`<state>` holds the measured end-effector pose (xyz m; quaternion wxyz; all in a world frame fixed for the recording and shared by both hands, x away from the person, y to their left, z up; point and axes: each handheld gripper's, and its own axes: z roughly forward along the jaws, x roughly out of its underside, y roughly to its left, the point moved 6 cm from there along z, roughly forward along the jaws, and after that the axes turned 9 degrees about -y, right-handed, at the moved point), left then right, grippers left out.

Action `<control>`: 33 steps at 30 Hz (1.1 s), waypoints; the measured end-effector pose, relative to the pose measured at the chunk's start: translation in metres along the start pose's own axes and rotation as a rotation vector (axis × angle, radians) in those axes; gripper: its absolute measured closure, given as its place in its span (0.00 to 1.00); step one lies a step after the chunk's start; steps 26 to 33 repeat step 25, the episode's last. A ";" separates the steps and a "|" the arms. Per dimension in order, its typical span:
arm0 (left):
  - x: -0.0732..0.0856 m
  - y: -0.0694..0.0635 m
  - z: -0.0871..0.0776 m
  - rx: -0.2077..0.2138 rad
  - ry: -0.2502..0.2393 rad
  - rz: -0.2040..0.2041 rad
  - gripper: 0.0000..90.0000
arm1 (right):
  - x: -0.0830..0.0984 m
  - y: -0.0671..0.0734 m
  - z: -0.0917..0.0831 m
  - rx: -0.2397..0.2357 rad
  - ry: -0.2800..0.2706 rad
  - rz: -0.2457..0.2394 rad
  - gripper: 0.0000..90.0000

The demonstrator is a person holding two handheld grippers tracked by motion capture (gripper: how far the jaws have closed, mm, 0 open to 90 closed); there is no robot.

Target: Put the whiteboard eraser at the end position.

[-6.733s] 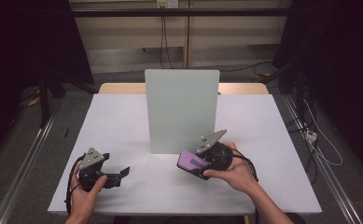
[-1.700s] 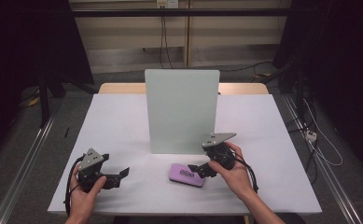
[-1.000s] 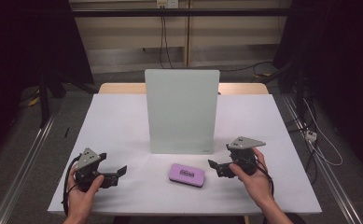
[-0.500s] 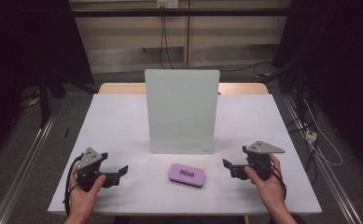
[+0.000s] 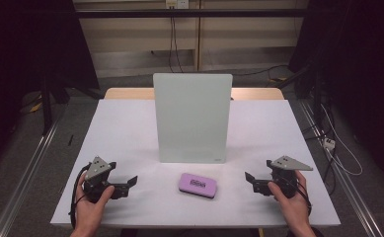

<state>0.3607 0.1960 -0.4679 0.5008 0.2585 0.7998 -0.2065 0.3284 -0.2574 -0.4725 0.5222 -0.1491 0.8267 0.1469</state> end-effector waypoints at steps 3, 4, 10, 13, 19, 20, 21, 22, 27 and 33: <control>0.000 0.001 -0.001 -0.003 0.000 0.003 0.07 | 0.005 -0.004 -0.004 0.008 -0.006 0.012 0.09; 0.001 0.000 0.000 -0.004 -0.006 -0.004 0.07 | 0.006 -0.006 -0.006 0.008 -0.007 0.023 0.09; 0.001 0.001 -0.001 -0.004 -0.004 -0.011 0.07 | 0.004 -0.010 -0.015 0.016 -0.062 0.046 0.09; 0.000 0.000 -0.001 -0.003 -0.005 -0.016 0.07 | 0.009 -0.008 -0.014 0.027 -0.042 0.036 0.09; -0.001 0.003 -0.002 0.001 -0.015 -0.022 0.07 | 0.010 -0.010 -0.011 0.034 -0.034 0.044 0.09; -0.001 0.003 -0.002 -0.005 -0.019 -0.025 0.07 | 0.010 -0.011 -0.010 0.034 -0.035 0.041 0.09; -0.001 0.003 -0.002 0.001 -0.012 -0.024 0.07 | 0.009 -0.011 -0.010 0.036 -0.036 0.042 0.09; -0.001 0.003 -0.002 -0.001 -0.011 -0.024 0.07 | 0.009 -0.010 -0.010 0.035 -0.034 0.045 0.09; -0.001 0.003 -0.002 -0.010 -0.015 -0.024 0.07 | 0.010 -0.009 -0.010 0.033 -0.032 0.046 0.09; -0.001 0.003 -0.002 -0.010 -0.015 -0.024 0.07 | 0.010 -0.009 -0.010 0.033 -0.032 0.046 0.09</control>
